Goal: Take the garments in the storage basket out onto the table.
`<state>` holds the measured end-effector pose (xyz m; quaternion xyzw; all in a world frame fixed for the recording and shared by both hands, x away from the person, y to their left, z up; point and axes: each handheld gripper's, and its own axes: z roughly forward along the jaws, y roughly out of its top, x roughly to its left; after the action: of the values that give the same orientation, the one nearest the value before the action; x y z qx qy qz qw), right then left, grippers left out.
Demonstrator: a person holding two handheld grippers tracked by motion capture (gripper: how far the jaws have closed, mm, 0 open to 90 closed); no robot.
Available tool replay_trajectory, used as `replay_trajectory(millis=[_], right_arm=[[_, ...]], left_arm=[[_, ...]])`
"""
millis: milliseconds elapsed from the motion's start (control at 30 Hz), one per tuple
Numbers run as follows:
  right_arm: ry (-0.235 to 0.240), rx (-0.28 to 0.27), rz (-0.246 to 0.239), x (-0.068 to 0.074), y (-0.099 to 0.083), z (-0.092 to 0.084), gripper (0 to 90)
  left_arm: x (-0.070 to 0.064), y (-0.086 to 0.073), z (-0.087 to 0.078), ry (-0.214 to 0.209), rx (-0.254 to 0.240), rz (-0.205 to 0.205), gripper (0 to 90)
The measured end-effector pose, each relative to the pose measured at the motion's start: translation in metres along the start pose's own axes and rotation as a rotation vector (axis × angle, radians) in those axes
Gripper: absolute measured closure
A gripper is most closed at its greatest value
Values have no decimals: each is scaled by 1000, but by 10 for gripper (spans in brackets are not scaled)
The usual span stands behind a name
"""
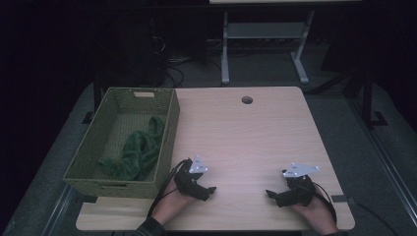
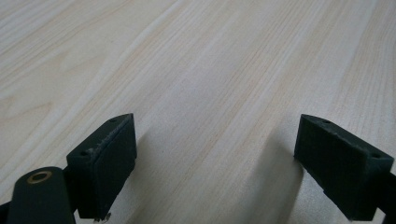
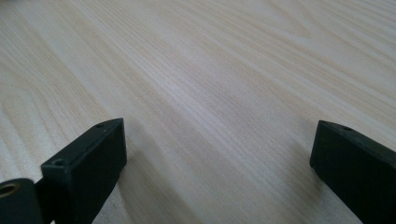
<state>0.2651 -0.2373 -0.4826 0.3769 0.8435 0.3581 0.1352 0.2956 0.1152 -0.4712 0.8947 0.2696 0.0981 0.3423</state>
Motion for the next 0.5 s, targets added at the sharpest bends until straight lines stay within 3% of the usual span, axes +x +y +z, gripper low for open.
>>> replay_trajectory(millis=[500], right_arm=[[1, -1, -6, 0, 0, 0, 35]], left_arm=[[1, 7, -2, -11, 18, -11, 128]])
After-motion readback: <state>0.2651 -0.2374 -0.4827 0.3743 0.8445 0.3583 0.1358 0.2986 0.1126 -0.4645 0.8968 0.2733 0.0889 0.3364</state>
